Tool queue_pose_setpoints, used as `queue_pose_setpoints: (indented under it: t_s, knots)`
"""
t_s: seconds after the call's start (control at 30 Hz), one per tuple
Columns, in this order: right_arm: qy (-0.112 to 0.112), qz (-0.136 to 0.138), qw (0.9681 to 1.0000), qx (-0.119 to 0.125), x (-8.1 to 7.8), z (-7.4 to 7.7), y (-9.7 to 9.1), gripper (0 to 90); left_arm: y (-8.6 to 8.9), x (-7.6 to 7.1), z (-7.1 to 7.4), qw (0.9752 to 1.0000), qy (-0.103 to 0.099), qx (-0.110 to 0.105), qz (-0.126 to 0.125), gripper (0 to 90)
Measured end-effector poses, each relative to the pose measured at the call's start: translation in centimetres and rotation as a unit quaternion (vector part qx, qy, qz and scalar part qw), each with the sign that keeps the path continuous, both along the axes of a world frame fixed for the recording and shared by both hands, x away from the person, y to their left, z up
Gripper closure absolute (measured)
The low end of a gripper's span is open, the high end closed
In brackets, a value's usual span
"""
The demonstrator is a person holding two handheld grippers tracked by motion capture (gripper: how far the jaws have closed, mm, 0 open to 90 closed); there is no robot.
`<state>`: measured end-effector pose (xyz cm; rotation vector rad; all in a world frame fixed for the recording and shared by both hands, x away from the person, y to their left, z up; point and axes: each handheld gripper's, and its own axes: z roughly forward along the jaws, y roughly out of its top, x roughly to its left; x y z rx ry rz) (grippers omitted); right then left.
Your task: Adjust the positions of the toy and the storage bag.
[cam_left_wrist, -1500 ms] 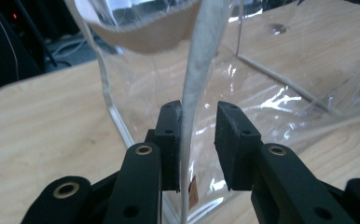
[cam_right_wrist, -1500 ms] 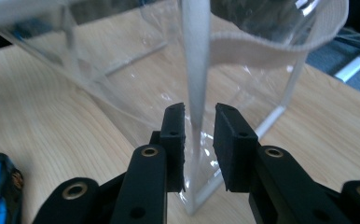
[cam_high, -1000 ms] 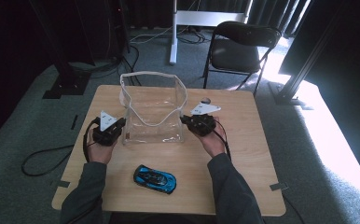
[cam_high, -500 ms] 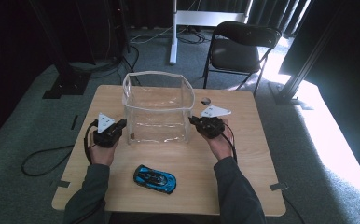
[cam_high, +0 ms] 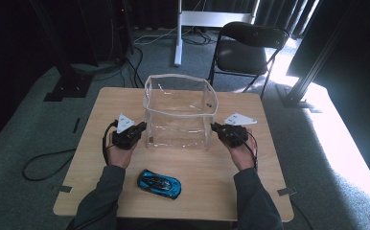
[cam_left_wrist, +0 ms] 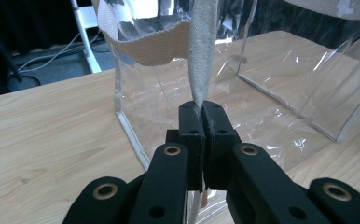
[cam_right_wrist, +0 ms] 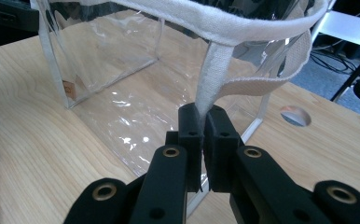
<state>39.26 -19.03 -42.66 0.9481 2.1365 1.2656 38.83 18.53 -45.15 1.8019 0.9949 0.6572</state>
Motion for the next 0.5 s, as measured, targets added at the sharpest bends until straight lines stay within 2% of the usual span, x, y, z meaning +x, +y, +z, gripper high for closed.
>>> queue_pose_setpoints:
  t_s: [0.5]
  knots:
    - [-0.002,-0.022,0.9998,0.0,-2.8,-0.1,-3.2,86.6,-2.7,-0.3,0.3,0.999,0.006,0.012,-0.043,88.2]
